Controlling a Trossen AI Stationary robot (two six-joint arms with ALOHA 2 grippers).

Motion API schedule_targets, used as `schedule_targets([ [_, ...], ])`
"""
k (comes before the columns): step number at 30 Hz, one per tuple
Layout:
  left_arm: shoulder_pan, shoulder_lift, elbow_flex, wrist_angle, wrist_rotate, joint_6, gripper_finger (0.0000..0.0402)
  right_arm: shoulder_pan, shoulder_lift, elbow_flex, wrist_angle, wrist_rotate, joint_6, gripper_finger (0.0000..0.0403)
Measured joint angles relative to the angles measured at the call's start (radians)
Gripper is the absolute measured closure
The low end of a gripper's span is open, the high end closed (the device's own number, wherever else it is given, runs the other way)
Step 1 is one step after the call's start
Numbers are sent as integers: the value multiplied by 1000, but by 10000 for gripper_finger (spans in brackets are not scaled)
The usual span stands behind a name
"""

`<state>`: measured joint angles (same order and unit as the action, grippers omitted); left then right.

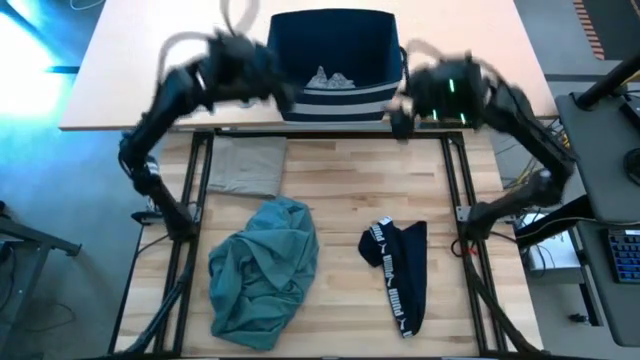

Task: Fold Laundry from Bin
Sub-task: Fold the black underwear

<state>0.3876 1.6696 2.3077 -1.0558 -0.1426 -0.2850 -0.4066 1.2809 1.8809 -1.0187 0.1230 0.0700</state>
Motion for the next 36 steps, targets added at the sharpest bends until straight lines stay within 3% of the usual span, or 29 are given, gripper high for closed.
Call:
schedule_targets([
  [4, -287, -4, -38, 3, -133, 20, 123, 271, -157, -234, 48, 23, 87, 145],
  [8, -464, 24, -140, 46, -158, -28, 126, 523, -276, -482, 57, 90, 234, 145],
  [13, -534, 29, -353, 243, -121, -87, 133, 809, -316, -753, 58, 225, 649, 147],
  [18, -522, 32, -630, 517, -56, -67, 136, 1039, -224, -899, 64, 232, 970, 145],
  [26, -422, 84, -959, 959, -45, -19, 136, 1335, 99, -844, 90, 145, 989, 142],
  [31, -396, 205, -982, 1082, 27, 22, 136, 1414, 341, -675, 95, 16, 916, 147],
  [36, -395, 297, -950, 1101, 72, 26, 136, 1445, 560, -466, 83, -50, 781, 155],
])
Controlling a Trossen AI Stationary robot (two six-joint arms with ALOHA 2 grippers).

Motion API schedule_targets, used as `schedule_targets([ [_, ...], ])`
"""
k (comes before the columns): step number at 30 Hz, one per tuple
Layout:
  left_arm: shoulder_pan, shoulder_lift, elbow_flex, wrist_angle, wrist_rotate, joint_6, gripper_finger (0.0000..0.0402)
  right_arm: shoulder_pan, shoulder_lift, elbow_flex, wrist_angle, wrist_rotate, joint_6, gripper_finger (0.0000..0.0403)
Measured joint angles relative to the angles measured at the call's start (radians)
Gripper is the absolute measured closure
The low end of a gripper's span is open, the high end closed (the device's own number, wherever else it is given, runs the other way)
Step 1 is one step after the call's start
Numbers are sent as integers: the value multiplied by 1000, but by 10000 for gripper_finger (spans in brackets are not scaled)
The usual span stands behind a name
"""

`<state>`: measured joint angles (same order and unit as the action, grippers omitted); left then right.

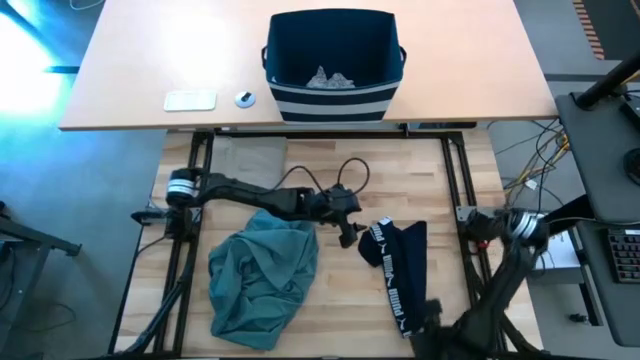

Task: Fold Laundry from Bin
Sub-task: Fold the black underwear

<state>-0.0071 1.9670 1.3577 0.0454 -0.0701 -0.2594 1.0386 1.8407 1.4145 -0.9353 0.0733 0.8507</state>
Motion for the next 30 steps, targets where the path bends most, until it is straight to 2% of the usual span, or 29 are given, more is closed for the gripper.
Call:
schedule_targets([
  [6, 0, 8, 7, -37, 37, -11, 137, -29, 167, 164, -123, 45, 28, 181],
  [12, -1, -73, 7, -165, 37, 14, 152, -52, 241, 169, -140, 36, 25, 212],
  [14, -2, -106, 4, -231, 36, 26, 158, -62, 244, 170, -145, 35, 25, 242],
  [17, -7, -172, -10, -291, 32, 46, 167, -85, 216, 161, -224, 102, 22, 319],
  [19, -11, -225, -37, -292, 31, 56, 169, -117, 174, 159, -288, 154, 14, 372],
  [20, -12, -251, -55, -290, 31, 61, 169, -132, 141, 166, -326, 180, 12, 380],
  [24, -21, -378, -149, -280, 30, 71, 170, -206, -36, 193, -501, 260, 15, 391],
  [27, -29, -475, -232, -227, 28, 78, 170, -282, -196, 239, -496, 354, 70, 392],
  [30, -33, -541, -305, -185, 26, 48, 166, -338, -358, 286, -381, 458, 123, 393],
])
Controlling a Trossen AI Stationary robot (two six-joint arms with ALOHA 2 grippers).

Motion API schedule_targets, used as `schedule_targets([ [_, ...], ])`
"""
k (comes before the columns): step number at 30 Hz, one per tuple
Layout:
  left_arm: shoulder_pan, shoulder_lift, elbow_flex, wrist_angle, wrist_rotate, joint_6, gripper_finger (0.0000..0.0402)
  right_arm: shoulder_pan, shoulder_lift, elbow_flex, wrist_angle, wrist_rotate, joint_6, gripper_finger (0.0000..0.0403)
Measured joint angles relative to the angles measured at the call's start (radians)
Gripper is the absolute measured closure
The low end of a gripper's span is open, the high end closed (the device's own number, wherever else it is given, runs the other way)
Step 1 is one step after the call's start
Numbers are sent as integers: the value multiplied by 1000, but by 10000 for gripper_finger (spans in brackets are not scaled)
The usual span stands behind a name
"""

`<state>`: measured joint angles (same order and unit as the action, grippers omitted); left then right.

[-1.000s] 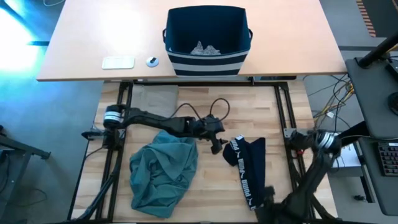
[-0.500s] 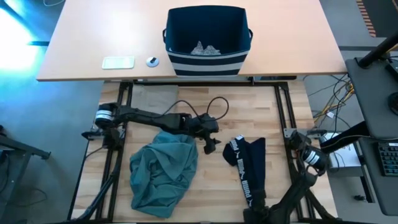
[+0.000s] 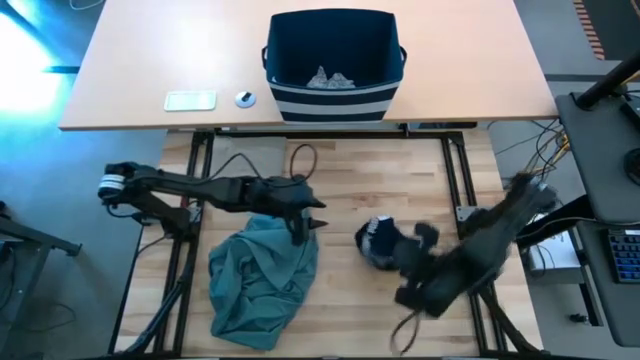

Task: Fold Laundry from Bin
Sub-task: Fold the black underwear

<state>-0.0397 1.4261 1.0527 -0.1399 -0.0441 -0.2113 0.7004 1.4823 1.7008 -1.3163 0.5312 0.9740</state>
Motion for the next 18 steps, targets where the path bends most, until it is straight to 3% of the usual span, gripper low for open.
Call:
schedule_targets([
  [4, -4, -65, -51, 43, -10, -47, 157, -47, -154, 8, 337, 77, -112, 393],
  [7, -15, -87, -59, 80, -11, -65, 151, -55, -223, -10, 635, 44, -262, 393],
  [9, -26, -87, -57, 97, -10, -59, 149, -53, -253, -11, 696, -7, -284, 393],
  [11, -31, -81, -52, 117, -5, -57, 147, -47, -272, -12, 600, -7, -201, 393],
  [15, -28, -47, -51, 127, 6, -63, 147, -26, -277, -45, 121, 17, 196, 393],
  [18, -29, 1, -51, 129, 12, -85, 147, -2, -257, -155, -194, -111, 523, 393],
])
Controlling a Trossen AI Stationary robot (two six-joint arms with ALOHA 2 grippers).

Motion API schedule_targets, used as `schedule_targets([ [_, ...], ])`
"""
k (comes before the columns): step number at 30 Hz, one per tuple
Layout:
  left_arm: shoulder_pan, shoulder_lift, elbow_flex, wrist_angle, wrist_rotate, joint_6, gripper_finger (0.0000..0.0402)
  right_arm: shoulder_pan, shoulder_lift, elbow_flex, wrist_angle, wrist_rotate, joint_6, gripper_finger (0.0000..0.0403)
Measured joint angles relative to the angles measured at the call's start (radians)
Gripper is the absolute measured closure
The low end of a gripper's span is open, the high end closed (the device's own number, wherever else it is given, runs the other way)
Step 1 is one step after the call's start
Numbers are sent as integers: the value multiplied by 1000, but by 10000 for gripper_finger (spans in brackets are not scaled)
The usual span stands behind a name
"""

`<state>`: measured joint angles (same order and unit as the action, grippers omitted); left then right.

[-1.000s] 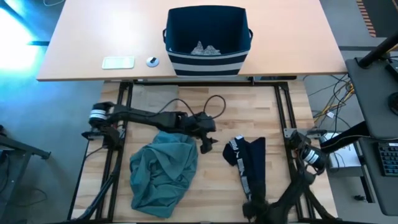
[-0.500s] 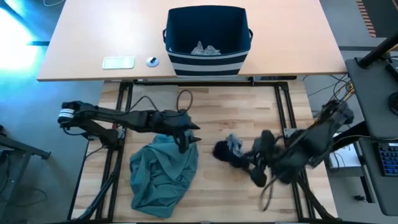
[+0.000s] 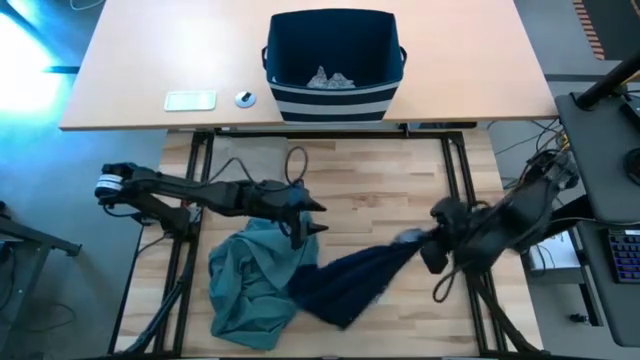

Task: Fold Laundry from Bin
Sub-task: Fold the black underwear

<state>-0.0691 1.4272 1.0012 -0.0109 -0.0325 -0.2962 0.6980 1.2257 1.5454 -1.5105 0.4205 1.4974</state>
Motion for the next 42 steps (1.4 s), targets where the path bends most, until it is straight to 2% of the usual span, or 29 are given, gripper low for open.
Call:
schedule_targets([
  [2, -5, 42, 0, 14, 33, -28, 147, 27, 2, -112, -52, -134, 115, 393],
  [4, -11, 93, 0, 47, 61, -64, 147, 47, 0, -220, -14, -223, 165, 393],
  [7, -21, 161, 18, 84, 87, -100, 147, 53, -6, -304, 113, -259, 174, 393],
  [10, -28, 215, 83, 92, 90, -99, 147, 46, -6, -308, 246, -162, 127, 393],
  [14, -52, 298, 226, 98, 96, -24, 147, 7, -7, -279, 352, 86, 99, 393],
  [16, -65, 347, 308, 100, 98, -10, 147, -26, -7, -273, 348, 162, 150, 393],
  [18, -75, 391, 374, 98, 97, -15, 147, -61, -7, -275, 345, 196, 244, 393],
  [21, -82, 446, 450, 74, 19, -46, 146, -92, -1, -282, 345, 227, 390, 393],
  [25, -95, 516, 525, 57, -169, -48, 145, -113, 21, -290, 346, 268, 588, 393],
  [28, -105, 567, 598, 54, -214, -14, 145, -129, 35, -291, 353, 265, 728, 387],
  [33, -136, 639, 718, 7, -244, 61, 144, -160, 35, -289, 405, 243, 756, 370],
  [35, -151, 671, 777, -33, -322, 59, 144, -171, 31, -282, 393, 240, 757, 365],
  [38, -157, 717, 879, -176, -455, 7, 144, -187, 31, -277, 390, 244, 761, 363],
  [42, -154, 781, 1001, -299, -457, -13, 148, -196, 32, -278, 386, 239, 768, 363],
])
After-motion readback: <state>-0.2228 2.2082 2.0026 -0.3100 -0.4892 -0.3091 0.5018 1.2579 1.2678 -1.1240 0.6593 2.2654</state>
